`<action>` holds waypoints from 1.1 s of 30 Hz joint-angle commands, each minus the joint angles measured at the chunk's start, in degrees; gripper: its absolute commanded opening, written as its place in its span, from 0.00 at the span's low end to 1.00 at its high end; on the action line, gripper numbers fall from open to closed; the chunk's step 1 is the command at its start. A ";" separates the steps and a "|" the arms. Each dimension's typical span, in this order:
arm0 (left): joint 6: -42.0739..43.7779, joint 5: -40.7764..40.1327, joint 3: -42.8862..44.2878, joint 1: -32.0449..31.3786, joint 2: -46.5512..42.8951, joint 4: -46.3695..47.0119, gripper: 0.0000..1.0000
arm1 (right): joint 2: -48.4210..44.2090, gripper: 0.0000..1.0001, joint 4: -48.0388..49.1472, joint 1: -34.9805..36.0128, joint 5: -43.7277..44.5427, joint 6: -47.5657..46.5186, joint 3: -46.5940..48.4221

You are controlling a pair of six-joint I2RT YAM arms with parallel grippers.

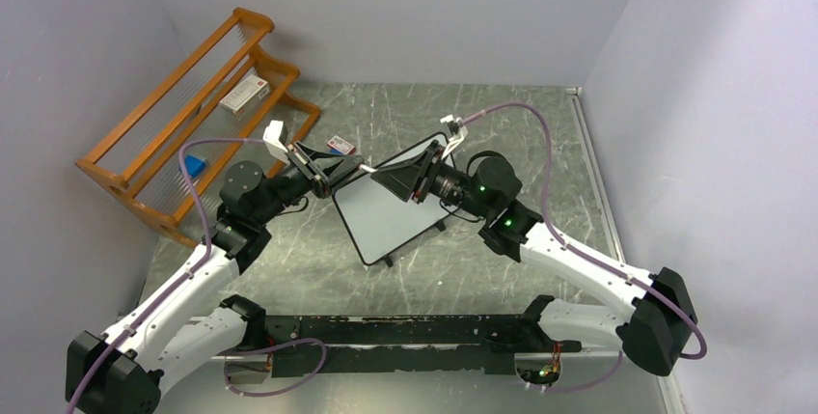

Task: Write a sentence on the whiteboard
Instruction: Open the whiteboard marker at the center of the board.

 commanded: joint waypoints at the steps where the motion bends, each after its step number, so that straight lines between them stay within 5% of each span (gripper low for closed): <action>1: 0.31 1.14 0.01 0.25 0.17 1.62 0.05 | 0.50 0.36 -1.00 -0.16 -1.70 -1.30 2.64; 15: -0.26 -0.35 -0.65 0.22 0.08 1.89 0.05 | 0.59 0.28 -2.75 -0.36 -1.53 -2.31 2.82; 26: -2.20 -2.33 -2.43 0.26 -1.12 1.68 0.05 | 1.03 0.00 -2.06 -0.75 -2.88 -2.64 2.88; 33: -2.24 -4.98 -2.28 0.27 -1.35 0.91 0.05 | 0.08 0.00 -4.35 -1.08 -4.45 -3.85 2.69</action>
